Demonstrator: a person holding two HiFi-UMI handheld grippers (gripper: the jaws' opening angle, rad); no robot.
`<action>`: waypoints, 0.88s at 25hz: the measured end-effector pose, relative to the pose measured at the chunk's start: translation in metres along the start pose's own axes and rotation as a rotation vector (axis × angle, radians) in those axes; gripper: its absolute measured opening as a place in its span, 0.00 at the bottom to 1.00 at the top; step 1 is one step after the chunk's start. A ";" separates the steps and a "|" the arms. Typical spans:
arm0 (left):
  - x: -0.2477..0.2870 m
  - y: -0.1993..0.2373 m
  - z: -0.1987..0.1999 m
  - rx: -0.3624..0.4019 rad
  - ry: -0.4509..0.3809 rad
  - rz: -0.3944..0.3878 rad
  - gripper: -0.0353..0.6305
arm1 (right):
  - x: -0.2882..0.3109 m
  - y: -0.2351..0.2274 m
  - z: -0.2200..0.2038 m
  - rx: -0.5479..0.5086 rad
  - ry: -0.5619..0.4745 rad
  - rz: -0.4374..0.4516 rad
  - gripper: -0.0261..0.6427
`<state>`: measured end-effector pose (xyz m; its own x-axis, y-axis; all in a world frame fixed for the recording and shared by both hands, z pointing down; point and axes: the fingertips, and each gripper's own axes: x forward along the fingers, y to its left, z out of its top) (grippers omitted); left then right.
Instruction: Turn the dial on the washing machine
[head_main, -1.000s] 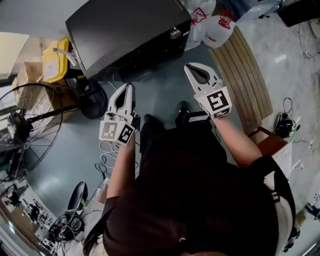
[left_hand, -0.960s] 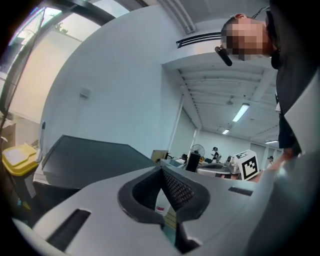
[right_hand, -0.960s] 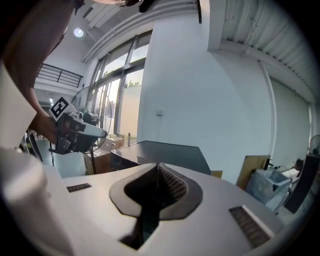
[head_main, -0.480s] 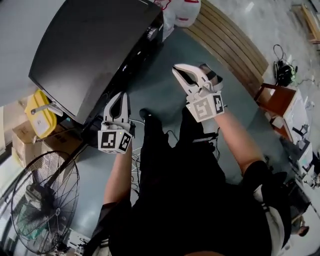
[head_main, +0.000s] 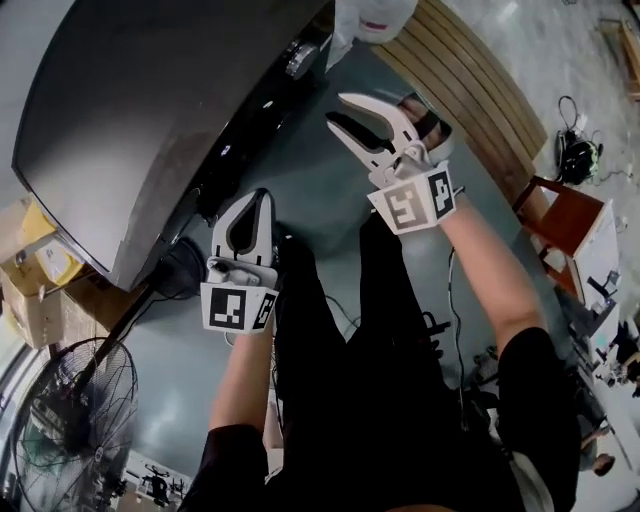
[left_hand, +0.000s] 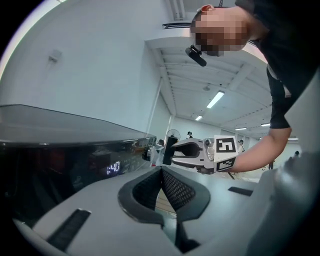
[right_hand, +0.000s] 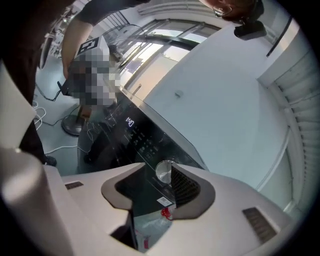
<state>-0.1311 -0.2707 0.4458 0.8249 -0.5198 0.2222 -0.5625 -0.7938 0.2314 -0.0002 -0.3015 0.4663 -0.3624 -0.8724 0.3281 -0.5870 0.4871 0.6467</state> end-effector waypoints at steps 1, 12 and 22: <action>0.004 0.001 -0.004 0.009 -0.005 -0.005 0.08 | 0.006 0.001 -0.002 -0.040 -0.011 0.005 0.30; 0.044 0.021 -0.026 0.020 -0.076 -0.016 0.08 | 0.068 -0.009 -0.029 -0.359 -0.062 -0.055 0.44; 0.053 0.004 -0.046 -0.013 -0.089 -0.069 0.08 | 0.083 -0.014 -0.015 -0.698 -0.119 -0.127 0.46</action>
<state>-0.0924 -0.2864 0.5017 0.8631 -0.4906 0.1202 -0.5044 -0.8247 0.2560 -0.0112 -0.3810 0.4949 -0.4213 -0.8909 0.1696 -0.0444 0.2070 0.9773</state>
